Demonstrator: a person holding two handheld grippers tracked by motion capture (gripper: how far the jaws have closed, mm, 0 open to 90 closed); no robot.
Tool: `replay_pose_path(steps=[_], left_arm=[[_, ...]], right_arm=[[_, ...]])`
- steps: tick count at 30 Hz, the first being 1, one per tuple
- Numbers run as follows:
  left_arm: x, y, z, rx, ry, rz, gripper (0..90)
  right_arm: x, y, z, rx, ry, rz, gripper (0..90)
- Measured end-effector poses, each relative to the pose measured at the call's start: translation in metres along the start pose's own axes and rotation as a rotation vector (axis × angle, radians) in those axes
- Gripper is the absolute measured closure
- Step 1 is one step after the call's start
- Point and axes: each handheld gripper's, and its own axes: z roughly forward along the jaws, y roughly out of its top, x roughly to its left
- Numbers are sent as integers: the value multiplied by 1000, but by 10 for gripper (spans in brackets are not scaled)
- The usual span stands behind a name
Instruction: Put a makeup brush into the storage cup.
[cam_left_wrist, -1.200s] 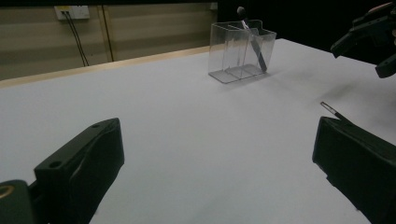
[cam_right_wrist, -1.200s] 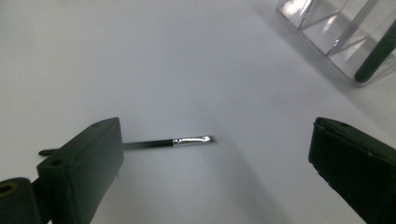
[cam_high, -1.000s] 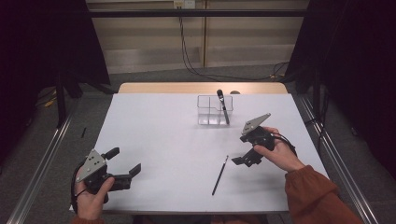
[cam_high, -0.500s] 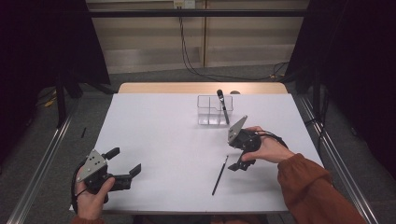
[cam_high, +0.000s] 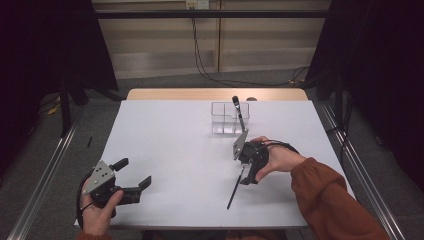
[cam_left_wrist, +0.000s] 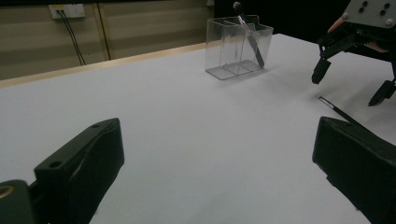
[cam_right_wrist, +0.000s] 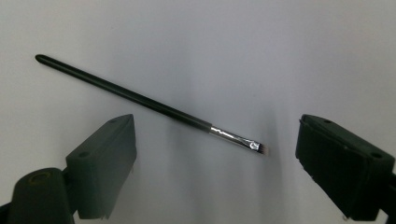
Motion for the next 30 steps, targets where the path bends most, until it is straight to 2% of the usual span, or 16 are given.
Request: replay_pose_path(steps=[2,6,9,11,12,15,21,24,30], left_arm=[[0,0,0,1,1,-1,21],[0,0,0,3,5,-5,21],[0,0,0,2,5,-4,21],[0,0,0,3,4,-4,21],[0,0,0,1,3,-9,21],[1,0,-1,-1,6,-9,21],[0,0,0,3,2,-6,21],[0,0,0,1,2,-6,21],[0,-1,0,3,5,-8,21]], right_arm=[[0,0,3,9,-12,-21,132],[1,2,9,27,-14,-27,189],[3,3,12,31,-20,-59,204],[3,3,13,12,-11,-75,265],[3,3,13,15,-12,-90,268],[3,3,17,45,-3,-92,304],[3,4,17,53,28,-106,381],[2,5,16,71,37,-92,410],[-1,9,15,103,43,-101,560]])
